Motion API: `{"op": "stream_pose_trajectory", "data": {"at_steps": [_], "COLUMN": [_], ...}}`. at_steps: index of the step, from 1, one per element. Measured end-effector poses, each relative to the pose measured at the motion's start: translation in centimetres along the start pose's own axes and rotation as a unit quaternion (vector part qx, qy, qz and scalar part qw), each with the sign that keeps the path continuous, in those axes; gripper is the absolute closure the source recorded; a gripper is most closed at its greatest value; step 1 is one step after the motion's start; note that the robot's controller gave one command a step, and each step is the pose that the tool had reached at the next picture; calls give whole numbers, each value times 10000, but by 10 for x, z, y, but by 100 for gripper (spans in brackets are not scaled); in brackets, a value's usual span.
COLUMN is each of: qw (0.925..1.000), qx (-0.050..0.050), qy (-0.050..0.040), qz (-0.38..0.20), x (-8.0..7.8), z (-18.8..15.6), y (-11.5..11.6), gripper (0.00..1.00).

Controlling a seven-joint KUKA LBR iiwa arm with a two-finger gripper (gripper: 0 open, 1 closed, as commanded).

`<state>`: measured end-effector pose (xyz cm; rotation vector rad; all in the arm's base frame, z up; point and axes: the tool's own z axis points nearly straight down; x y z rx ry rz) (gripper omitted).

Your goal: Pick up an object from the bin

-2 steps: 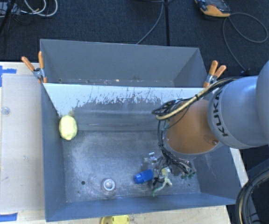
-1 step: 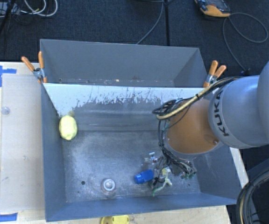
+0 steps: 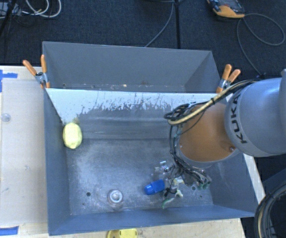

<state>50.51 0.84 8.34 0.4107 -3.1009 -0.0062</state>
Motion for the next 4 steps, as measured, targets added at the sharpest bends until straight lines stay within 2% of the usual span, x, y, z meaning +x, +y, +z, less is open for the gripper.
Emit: {"op": "stream_pose_trajectory", "data": {"at_steps": [1,3,4], "qw": [10000,10000,10000], "qx": [-4,10,12], "qy": [12,-35,-48], "qz": [-2,-3,-4], "x": [1,-1,-2], "z": [-23,-65,-76], "y": [1,0,0], "gripper": [100,100,100]}}
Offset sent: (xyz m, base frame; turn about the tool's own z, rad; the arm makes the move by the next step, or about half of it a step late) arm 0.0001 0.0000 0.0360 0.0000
